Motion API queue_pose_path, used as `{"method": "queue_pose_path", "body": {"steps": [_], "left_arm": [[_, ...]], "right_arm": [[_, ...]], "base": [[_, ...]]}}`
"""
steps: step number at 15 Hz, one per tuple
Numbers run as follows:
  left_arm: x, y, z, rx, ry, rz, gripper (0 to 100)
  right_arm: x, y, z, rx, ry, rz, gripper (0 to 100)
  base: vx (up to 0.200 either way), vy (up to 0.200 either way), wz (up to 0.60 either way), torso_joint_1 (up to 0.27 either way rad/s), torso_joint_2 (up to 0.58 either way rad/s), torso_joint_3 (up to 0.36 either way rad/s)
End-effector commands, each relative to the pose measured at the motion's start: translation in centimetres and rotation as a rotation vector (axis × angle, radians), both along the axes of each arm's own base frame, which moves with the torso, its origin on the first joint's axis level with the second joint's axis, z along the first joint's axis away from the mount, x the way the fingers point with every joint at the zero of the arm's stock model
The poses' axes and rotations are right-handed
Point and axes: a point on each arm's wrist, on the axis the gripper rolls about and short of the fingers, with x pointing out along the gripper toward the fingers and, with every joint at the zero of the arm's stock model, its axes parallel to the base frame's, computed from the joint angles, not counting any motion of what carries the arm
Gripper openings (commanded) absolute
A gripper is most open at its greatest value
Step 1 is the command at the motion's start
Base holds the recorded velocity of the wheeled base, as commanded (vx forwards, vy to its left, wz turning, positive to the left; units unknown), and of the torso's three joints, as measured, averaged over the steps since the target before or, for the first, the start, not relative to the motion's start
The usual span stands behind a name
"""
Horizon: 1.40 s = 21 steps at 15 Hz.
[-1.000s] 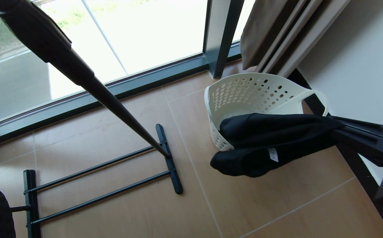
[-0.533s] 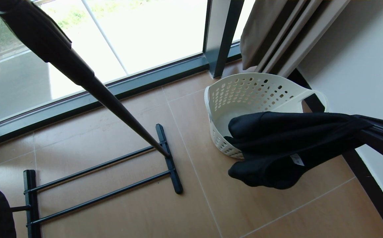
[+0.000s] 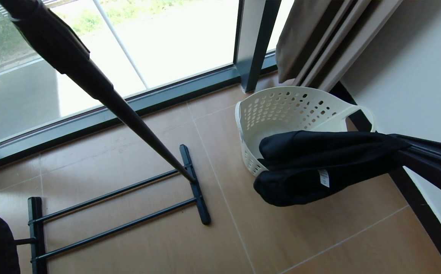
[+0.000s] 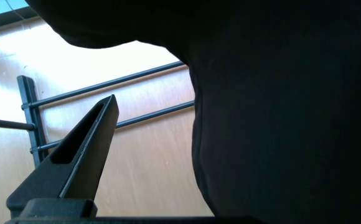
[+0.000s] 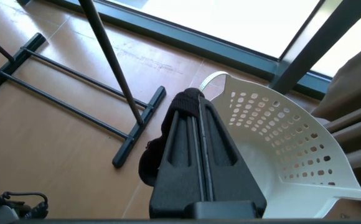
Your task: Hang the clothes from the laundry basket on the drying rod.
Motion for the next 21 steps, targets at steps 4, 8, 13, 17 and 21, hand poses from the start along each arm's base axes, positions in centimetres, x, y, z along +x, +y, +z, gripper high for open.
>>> {"method": "queue_pose_path", "body": {"steps": [4,8,13,17,21], "left_arm": [[0.0,0.0,0.0,0.0,-0.001,0.0,100],[0.0,0.0,0.0,0.0,-0.001,0.0,100],[0.0,0.0,0.0,0.0,-0.001,0.0,100],[0.0,0.0,0.0,0.0,-0.001,0.0,100],[0.0,0.0,0.0,0.0,-0.001,0.0,100]], "right_arm": [[0.2,0.2,-0.1,-0.006,0.006,-0.001,0],[0.2,0.2,0.0,-0.006,0.004,-0.001,0],[0.5,0.4,-0.3,-0.016,0.016,-0.001,0],[0.5,0.5,-0.4,-0.02,0.02,0.001,0],[1.4,0.8,-0.8,-0.031,0.048,-0.027,0]], "base": [[0.0,0.0,0.0,0.005,0.0,0.178],[0.0,0.0,0.0,0.002,0.0,0.203],[0.0,0.0,0.0,0.002,0.0,0.206],[0.0,0.0,0.0,-0.002,0.0,0.203],[0.0,0.0,0.0,0.001,0.0,0.201]]}}
